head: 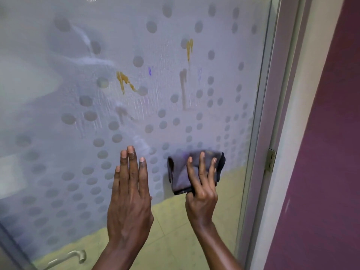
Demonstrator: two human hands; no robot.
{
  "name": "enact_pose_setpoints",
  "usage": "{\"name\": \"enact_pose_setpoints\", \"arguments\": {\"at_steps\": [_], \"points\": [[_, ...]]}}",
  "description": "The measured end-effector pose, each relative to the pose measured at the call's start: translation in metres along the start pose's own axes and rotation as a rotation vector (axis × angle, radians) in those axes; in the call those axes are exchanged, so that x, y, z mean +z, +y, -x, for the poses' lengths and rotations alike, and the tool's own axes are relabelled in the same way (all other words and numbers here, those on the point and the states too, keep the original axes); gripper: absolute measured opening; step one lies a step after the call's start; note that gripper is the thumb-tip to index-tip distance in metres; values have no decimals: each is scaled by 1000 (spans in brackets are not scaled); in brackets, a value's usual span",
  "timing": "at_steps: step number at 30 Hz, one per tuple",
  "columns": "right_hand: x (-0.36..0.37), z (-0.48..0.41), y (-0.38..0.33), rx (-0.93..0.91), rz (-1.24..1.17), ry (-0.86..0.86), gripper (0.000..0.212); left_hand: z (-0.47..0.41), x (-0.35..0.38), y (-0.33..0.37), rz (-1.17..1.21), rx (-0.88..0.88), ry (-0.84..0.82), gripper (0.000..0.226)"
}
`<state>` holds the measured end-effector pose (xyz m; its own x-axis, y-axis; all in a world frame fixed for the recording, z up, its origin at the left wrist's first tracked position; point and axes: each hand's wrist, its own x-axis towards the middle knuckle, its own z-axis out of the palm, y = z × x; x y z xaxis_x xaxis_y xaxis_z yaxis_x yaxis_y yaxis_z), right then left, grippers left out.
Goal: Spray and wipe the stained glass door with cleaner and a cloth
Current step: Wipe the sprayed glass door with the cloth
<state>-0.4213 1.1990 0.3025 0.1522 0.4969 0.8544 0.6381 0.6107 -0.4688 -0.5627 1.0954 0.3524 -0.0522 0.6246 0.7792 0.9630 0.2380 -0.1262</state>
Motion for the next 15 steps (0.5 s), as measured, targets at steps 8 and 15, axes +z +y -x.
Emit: {"name": "enact_pose_setpoints", "arguments": {"at_steps": [8,15], "points": [[-25,-150,14,123,-81,157,95,-3,-3,26,48,-56,10,131],[-23,-134,35,57,-31,152,99,-16,9,47,50,-20,-44,138]]}}
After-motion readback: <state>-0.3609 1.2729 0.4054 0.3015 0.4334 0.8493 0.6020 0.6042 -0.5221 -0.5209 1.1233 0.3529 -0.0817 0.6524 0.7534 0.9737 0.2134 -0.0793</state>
